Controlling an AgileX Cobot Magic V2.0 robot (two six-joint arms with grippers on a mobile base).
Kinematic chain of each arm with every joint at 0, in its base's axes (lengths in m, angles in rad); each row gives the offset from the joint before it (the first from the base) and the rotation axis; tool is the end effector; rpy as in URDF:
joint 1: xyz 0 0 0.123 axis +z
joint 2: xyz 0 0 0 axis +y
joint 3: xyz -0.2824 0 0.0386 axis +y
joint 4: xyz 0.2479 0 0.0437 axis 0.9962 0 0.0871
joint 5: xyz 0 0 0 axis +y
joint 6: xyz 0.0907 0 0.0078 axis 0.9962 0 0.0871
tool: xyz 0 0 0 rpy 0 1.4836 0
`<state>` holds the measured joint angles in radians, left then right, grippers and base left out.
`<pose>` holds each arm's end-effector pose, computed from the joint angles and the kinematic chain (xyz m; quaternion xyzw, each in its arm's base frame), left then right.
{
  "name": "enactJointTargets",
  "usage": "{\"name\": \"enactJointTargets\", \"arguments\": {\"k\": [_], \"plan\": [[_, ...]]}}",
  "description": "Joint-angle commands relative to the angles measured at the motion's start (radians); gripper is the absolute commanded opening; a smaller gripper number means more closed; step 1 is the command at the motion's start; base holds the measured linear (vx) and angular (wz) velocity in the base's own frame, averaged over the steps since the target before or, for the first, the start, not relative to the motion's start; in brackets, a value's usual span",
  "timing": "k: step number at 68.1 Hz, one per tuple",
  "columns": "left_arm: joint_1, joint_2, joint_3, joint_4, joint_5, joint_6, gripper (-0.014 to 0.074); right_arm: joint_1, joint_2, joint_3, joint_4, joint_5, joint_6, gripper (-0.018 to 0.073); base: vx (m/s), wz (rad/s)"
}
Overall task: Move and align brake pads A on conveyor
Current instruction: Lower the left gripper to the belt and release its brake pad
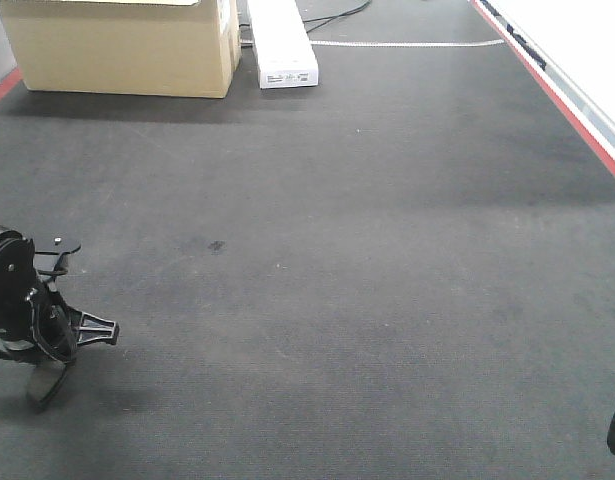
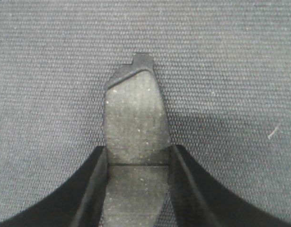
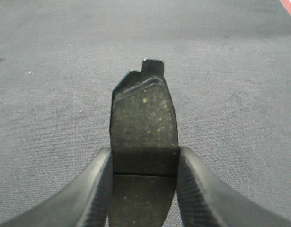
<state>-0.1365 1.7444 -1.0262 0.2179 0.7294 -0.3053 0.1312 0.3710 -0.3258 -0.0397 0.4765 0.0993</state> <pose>0.3207 -0.0308 0.1764 -0.0106 0.9912 0.0557 0.1195 0.0825 0.0092 0.2554 -0.0234 0.8425 0.0448 0.5364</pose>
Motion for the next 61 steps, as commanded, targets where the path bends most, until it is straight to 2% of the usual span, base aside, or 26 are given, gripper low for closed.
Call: {"name": "enactJointTargets", "arguments": {"k": [1,8,24,32,45,61], "plan": [[0.000,-0.037,-0.039,0.004,-0.032,0.002,0.0045,0.000,0.005,-0.032,-0.008,-0.097,-0.003,-0.0010,0.00,0.00],[0.000,-0.037,-0.056,-0.001,-0.025,0.002,0.0122,0.000,0.005,-0.032,-0.008,-0.097,-0.003,-0.0010,0.00,0.00],[0.000,-0.037,-0.111,-0.007,0.000,0.003,0.0375,0.000,0.005,-0.032,-0.008,-0.097,-0.003,-0.0010,0.00,0.00],[0.000,-0.038,-0.140,-0.007,0.018,0.003,0.0461,0.000,0.005,-0.032,-0.008,-0.097,-0.003,-0.0010,0.00,0.00],[0.000,-0.062,-0.176,-0.011,0.051,0.057,0.0500,0.000,0.005,-0.032,-0.008,-0.097,-0.003,-0.0010,0.00,0.00],[0.000,-0.240,-0.174,-0.007,-0.023,0.088,0.0500,0.000,0.005,-0.032,-0.008,-0.097,-0.003,-0.0010,0.00,0.00]]}}
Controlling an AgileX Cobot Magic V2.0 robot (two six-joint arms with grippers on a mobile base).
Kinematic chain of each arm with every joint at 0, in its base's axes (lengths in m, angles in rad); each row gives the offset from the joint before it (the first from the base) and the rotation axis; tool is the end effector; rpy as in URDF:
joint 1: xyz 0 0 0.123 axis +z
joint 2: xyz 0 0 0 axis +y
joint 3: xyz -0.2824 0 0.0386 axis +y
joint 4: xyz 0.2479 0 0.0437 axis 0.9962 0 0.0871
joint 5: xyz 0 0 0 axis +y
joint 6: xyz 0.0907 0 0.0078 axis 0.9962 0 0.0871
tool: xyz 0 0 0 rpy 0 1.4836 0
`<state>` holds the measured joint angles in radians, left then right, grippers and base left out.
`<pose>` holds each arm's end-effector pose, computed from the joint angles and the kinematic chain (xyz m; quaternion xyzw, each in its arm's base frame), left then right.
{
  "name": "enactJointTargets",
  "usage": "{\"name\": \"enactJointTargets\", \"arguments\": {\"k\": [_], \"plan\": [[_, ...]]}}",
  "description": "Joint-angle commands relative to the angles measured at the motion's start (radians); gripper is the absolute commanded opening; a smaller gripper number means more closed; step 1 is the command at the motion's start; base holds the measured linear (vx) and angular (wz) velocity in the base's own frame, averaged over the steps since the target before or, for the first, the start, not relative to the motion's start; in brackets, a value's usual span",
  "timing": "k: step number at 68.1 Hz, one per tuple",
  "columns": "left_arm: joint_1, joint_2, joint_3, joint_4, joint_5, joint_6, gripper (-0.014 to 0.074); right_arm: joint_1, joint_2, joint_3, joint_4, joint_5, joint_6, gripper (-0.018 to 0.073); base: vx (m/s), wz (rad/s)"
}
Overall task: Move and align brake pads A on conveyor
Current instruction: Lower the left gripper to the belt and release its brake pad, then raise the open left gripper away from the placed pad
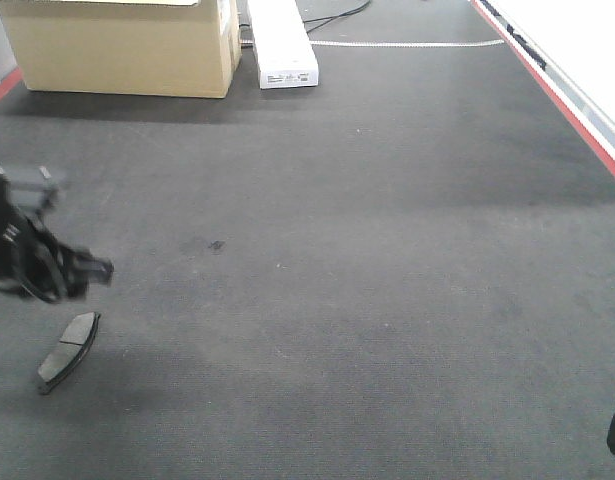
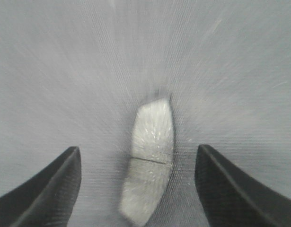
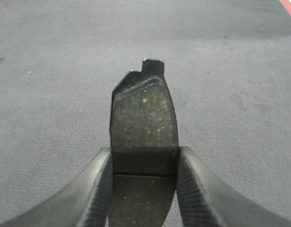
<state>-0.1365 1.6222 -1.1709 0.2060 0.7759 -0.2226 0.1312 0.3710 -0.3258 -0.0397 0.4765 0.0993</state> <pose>0.3323 -0.0325 0.2527 0.0144 0.9732 0.0467 0.2245 0.0825 0.0092 0.2554 -0.0234 0.8425 0.0448 0.5364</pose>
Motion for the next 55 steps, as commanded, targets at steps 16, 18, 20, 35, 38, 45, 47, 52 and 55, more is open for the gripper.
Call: {"name": "enactJointTargets", "arguments": {"k": [16,18,20,35,38,45,47,52,55], "plan": [[0.000,-0.343,-0.025,0.008,-0.168,0.007,0.0500,0.000,0.005,-0.032,-0.008,-0.097,-0.003,-0.0010,0.00,0.00],[0.000,-0.368,-0.018,0.013,-0.171,0.008,0.0500,0.000,0.005,-0.032,-0.008,-0.097,-0.003,-0.0010,0.00,0.00],[0.000,-0.394,-0.007,0.016,-0.181,0.008,0.0500,0.000,0.005,-0.032,-0.008,-0.097,-0.003,-0.0010,0.00,0.00],[0.000,-0.605,0.193,0.063,-0.297,0.008,0.0496,0.000,0.005,-0.032,-0.008,-0.097,-0.003,-0.0010,0.00,0.00],[0.000,-0.658,0.242,0.063,-0.315,0.008,0.0496,0.000,0.005,-0.032,-0.008,-0.097,-0.003,-0.0010,0.00,0.00],[0.000,-0.765,0.361,0.057,-0.340,0.003,0.0496,0.000,0.005,-0.032,-0.008,-0.097,-0.003,-0.0010,0.00,0.00],[0.000,-0.794,0.390,0.055,-0.345,0.003,0.0496,0.000,0.005,-0.032,-0.008,-0.097,-0.003,-0.0010,0.00,0.00],[0.000,-0.873,0.456,0.055,-0.348,0.003,0.0496,0.000,0.005,-0.032,-0.008,-0.097,-0.003,-0.0010,0.00,0.00],[0.000,-0.930,0.491,0.055,-0.351,0.003,0.0496,0.000,0.005,-0.032,-0.008,-0.097,-0.003,-0.0010,0.00,0.00]]}}
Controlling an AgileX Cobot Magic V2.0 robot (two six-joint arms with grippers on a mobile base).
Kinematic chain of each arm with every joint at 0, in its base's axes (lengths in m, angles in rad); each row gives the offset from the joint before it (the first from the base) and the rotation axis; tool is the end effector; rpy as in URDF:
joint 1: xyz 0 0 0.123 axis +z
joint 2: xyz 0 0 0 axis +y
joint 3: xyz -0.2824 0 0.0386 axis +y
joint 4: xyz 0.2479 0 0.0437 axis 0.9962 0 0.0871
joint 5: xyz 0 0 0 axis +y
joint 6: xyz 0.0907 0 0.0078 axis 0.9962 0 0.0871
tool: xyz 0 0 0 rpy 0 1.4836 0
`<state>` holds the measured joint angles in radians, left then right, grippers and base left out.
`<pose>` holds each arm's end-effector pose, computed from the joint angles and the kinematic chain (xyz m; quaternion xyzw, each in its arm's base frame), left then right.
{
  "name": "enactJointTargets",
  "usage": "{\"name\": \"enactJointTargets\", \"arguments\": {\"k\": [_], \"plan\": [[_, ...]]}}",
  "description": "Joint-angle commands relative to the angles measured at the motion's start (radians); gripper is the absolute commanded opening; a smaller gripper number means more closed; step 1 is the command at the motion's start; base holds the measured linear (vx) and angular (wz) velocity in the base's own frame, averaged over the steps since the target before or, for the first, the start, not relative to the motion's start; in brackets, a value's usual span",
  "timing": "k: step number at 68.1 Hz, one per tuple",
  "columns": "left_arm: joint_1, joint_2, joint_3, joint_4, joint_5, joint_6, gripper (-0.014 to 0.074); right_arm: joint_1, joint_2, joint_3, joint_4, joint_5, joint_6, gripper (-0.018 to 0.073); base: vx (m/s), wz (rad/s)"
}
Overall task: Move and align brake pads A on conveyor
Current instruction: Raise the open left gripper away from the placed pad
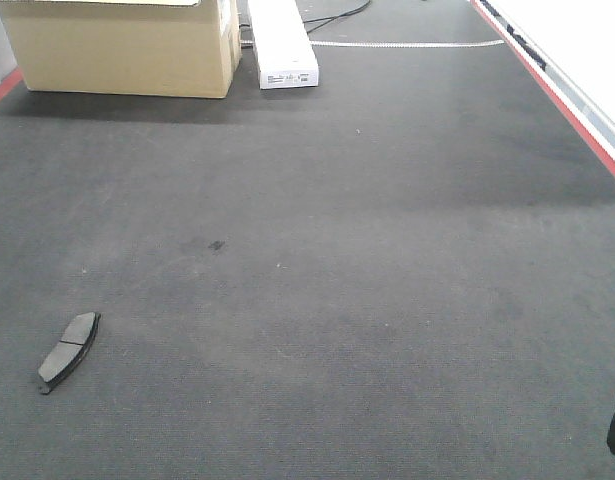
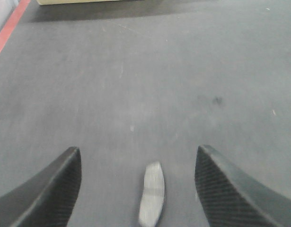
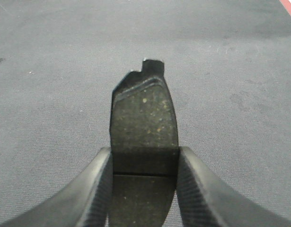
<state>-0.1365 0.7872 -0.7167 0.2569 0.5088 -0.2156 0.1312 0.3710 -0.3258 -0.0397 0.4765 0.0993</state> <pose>0.1586 -0.0104 0.3348 0.0302 0.8528 0.0201 0.5209 0.0825 0.0092 0.2554 -0.0234 0.8425 0.0448 0.5364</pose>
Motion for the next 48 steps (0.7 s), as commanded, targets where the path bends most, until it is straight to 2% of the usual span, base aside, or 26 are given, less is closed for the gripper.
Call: {"name": "enactJointTargets", "arguments": {"k": [1,25,48], "plan": [[0.000,-0.111,0.054,0.004,-0.084,-0.004,0.0496,0.000,0.005,-0.032,-0.008,-0.097,-0.003,-0.0010,0.00,0.00],[0.000,-0.440,0.230,0.004,-0.078,-0.004,0.0484,0.000,0.005,-0.032,-0.008,-0.097,-0.003,-0.0010,0.00,0.00],[0.000,-0.479,0.241,0.011,-0.042,-0.004,0.0481,0.000,0.005,-0.032,-0.008,-0.097,-0.003,-0.0010,0.00,0.00]]}}
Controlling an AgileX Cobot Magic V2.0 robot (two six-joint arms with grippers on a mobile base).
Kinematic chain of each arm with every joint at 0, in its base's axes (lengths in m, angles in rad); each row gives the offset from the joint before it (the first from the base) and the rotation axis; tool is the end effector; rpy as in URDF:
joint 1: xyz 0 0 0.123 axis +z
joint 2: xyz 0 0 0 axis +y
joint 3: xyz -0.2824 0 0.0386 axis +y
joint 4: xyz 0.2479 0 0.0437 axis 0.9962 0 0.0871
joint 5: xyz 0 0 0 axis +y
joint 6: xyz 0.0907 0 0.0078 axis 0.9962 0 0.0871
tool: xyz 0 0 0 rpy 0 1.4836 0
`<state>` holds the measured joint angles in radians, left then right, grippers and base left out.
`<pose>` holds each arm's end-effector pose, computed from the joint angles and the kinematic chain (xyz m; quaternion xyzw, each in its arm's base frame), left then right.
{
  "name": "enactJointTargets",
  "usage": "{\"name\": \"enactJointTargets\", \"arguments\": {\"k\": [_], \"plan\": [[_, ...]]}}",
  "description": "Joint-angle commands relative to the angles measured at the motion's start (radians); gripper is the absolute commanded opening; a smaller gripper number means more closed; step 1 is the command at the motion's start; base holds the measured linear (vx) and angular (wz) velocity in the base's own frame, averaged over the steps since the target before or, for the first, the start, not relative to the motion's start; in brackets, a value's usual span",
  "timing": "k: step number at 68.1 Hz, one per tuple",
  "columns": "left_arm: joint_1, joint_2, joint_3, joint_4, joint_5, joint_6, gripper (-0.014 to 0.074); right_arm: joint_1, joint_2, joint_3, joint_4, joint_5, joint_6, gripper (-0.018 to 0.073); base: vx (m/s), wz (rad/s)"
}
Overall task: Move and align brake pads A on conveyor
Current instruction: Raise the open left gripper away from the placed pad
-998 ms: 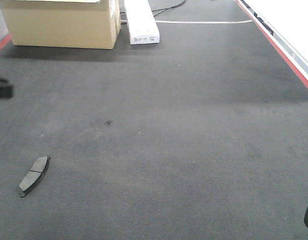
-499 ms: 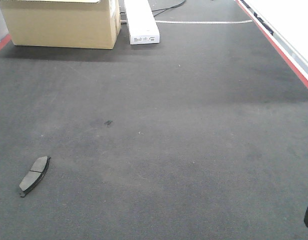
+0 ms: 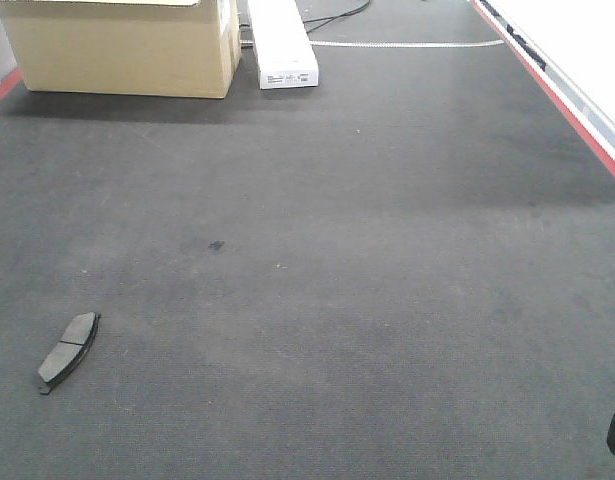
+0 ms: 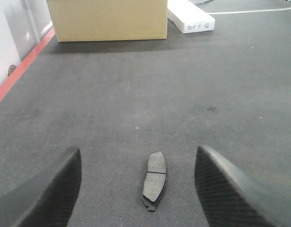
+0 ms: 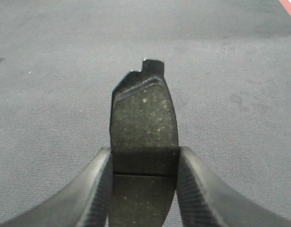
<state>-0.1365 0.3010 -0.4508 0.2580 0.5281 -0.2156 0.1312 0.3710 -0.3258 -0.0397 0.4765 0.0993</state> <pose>0.0681 0.0025 0.2990 0.0189 0.7969 0.0128 0.6037 0.0825 0.0092 0.2554 -0.0234 0.8425 0.0448 0.5364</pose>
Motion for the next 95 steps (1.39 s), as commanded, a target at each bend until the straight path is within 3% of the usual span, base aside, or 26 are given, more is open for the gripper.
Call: {"name": "enactJointTargets", "arguments": {"k": [1,95], "plan": [[0.000,0.008,-0.024,0.010,-0.061,-0.004,0.0481,0.000,0.005,-0.032,-0.008,-0.097,-0.003,-0.0010,0.00,0.00],[0.000,0.008,-0.024,0.009,-0.061,-0.004,0.0481,-0.011,0.024,-0.032,-0.014,-0.104,0.005,-0.0010,0.00,0.00]]}}
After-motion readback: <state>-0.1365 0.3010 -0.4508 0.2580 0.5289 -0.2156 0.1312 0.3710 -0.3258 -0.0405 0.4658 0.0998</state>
